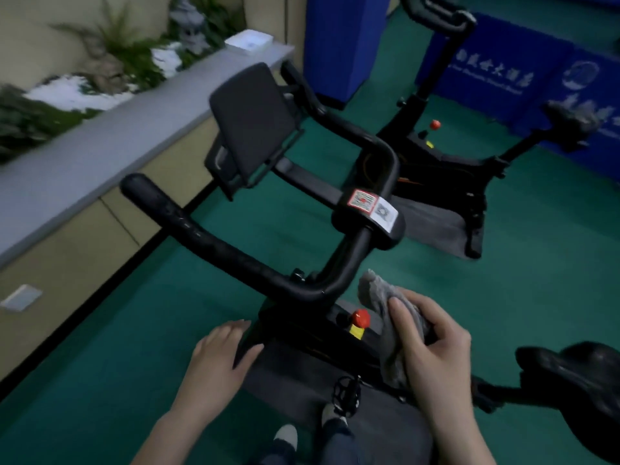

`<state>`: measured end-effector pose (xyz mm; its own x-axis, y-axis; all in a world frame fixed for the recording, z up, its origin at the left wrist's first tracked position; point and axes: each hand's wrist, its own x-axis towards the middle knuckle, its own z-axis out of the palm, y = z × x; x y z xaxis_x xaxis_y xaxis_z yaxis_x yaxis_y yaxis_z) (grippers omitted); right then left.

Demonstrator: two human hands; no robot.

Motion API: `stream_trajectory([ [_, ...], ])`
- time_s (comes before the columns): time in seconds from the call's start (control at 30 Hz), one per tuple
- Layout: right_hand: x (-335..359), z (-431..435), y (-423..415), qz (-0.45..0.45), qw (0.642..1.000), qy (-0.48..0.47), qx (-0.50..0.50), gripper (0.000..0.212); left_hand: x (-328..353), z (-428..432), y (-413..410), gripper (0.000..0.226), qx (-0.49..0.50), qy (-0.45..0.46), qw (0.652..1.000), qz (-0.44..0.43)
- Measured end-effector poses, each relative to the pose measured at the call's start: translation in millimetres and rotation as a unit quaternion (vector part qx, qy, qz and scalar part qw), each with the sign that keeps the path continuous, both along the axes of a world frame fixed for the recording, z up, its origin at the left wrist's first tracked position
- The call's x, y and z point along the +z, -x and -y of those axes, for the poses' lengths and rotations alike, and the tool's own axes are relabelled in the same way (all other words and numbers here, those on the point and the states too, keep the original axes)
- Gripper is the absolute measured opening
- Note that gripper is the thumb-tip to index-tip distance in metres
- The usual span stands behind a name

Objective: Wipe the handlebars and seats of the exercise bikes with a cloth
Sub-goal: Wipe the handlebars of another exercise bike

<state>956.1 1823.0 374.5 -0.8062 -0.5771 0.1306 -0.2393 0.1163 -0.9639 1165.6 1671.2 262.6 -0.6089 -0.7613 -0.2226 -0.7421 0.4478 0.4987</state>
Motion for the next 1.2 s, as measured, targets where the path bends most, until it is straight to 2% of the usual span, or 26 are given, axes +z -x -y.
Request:
stream_trajectory([
  [0.23, 23, 58, 22, -0.018, 0.985, 0.033, 0.169, 0.016, 25, 3, 1, 0.069, 0.192, 0.021, 0.979, -0.068],
  [0.5, 29, 118, 41, -0.059, 0.942, 0.038, 0.329, 0.021, 56, 9, 16, 0.058, 0.369, 0.071, 0.903, -0.208],
  [0.73, 32, 166, 10, -0.104, 0.908, 0.066, 0.400, 0.013, 87, 55, 23, 0.054, 0.403, 0.106, 0.855, -0.309],
  [0.87, 40, 197, -22, -0.136, 0.899, 0.105, 0.402, 0.016, 100, 82, 27, 0.032, 0.421, 0.069, 0.813, -0.397],
  [1.07, 74, 264, -74, -0.235, 0.869, 0.166, 0.402, 0.014, 106, 96, 28, 0.039, 0.401, 0.027, 0.740, -0.539],
  [1.13, 82, 286, -88, -0.279, 0.849, 0.142, 0.425, 0.013, 107, 98, 27, 0.044, 0.401, 0.008, 0.717, -0.570],
  [1.2, 85, 306, -98, -0.341, 0.803, 0.080, 0.482, 0.012, 106, 100, 26, 0.047, 0.402, -0.014, 0.701, -0.589],
])
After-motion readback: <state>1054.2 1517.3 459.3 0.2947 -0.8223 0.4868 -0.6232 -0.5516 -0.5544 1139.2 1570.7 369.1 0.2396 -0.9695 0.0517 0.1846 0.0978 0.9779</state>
